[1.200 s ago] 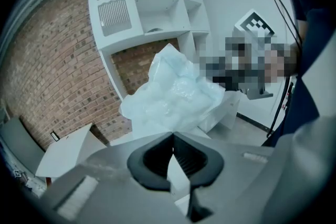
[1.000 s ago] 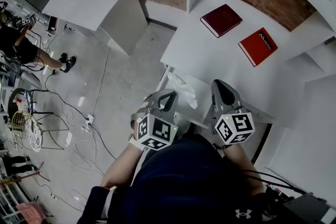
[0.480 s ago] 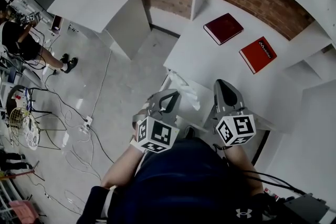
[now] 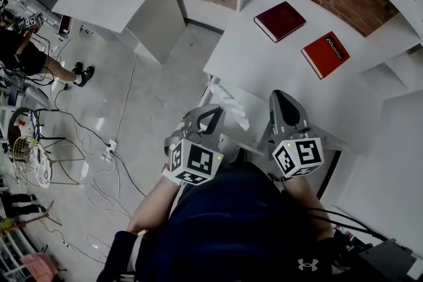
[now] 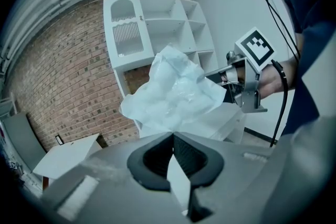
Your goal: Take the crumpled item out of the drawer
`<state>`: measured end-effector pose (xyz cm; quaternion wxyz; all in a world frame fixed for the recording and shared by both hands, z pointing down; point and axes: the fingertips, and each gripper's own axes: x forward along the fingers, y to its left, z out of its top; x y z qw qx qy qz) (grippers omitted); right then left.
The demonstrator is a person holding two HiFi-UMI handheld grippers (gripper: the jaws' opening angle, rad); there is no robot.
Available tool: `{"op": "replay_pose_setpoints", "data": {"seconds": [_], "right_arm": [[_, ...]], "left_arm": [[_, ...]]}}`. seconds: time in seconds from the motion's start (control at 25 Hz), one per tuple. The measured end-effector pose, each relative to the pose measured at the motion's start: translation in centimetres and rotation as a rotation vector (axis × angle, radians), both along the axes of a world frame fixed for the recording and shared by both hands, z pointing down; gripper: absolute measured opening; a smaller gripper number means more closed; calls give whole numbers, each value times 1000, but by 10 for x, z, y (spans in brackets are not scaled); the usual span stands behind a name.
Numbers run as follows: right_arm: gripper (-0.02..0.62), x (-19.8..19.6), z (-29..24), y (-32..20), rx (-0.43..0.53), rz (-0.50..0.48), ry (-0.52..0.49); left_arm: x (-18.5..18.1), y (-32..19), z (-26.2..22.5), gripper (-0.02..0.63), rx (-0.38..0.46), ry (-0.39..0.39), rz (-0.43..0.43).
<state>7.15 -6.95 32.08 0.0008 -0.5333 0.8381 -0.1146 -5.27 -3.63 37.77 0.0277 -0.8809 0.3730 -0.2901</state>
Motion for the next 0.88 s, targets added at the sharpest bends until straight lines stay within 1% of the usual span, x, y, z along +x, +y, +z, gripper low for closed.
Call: {"op": "replay_pose_setpoints", "data": {"seconds": [0.52,0.88], "right_arm": [[2,3,13,-2,-21,18,4],[2,6,11,-3,-26,32,-7]], "left_arm": [[3,-2,17,3,-32,-10,30],[2,-3,20,3,-44,-17,40]]}}
